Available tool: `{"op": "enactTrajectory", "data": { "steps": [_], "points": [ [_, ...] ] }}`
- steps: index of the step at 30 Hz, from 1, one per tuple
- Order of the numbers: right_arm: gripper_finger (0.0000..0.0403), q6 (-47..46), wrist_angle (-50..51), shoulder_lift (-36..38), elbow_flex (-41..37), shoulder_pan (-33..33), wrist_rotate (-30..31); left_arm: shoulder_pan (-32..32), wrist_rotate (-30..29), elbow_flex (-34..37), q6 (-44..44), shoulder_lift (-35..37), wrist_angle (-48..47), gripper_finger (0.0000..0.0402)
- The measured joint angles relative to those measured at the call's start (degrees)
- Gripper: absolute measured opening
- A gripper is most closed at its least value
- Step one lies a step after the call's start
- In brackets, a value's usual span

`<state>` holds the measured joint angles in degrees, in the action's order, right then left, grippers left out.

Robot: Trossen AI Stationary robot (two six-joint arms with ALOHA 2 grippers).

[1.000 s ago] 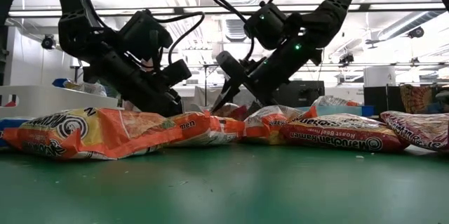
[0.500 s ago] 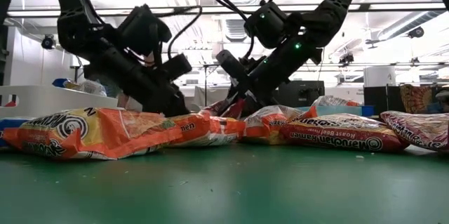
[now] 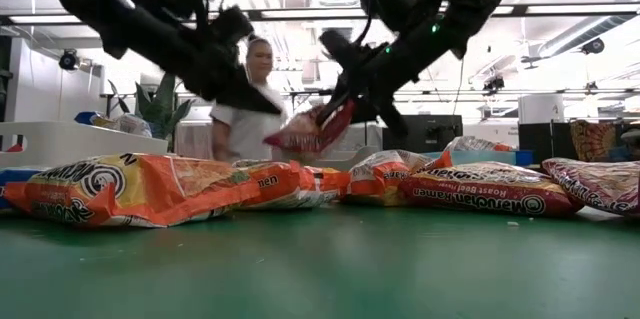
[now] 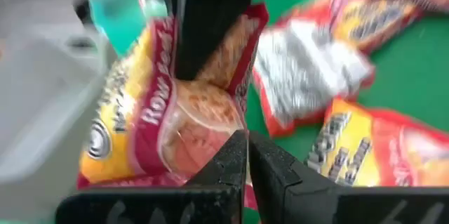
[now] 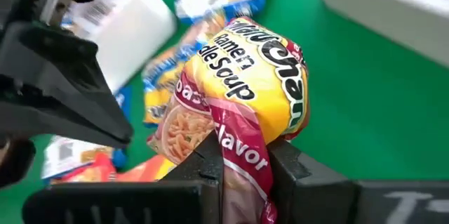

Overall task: Sort Maruchan noodles
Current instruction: Put the red noodle pack into the gray bin

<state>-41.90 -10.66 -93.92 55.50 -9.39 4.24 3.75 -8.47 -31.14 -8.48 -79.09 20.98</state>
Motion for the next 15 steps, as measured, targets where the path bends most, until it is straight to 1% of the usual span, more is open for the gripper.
{"op": "enactTrajectory", "data": {
  "steps": [4,7,10,12,15],
  "points": [
    [0.0047,1.12,3.03,3.87,0.72,-0.02,0.28,0.00,0.00,0.01,-4.57,7.77,-2.41,0.0000],
    [0.0047,1.60,7.89,6.71,2.66,-0.57,0.79,0.00,-0.01,0.03,-7.93,12.84,-2.31,0.0000],
    [0.0047,2.22,16.41,8.48,6.56,-2.07,2.46,0.07,-0.04,0.10,-10.88,16.70,-2.73,0.0000],
    [0.0047,2.34,24.63,8.84,10.25,-3.79,3.31,0.22,-0.33,0.12,-13.19,18.57,-2.54,0.0000],
    [0.0047,4.10,35.18,8.12,16.68,-7.10,3.42,0.35,-3.37,0.12,-16.62,20.48,-2.58,0.0000]
  ]
}}
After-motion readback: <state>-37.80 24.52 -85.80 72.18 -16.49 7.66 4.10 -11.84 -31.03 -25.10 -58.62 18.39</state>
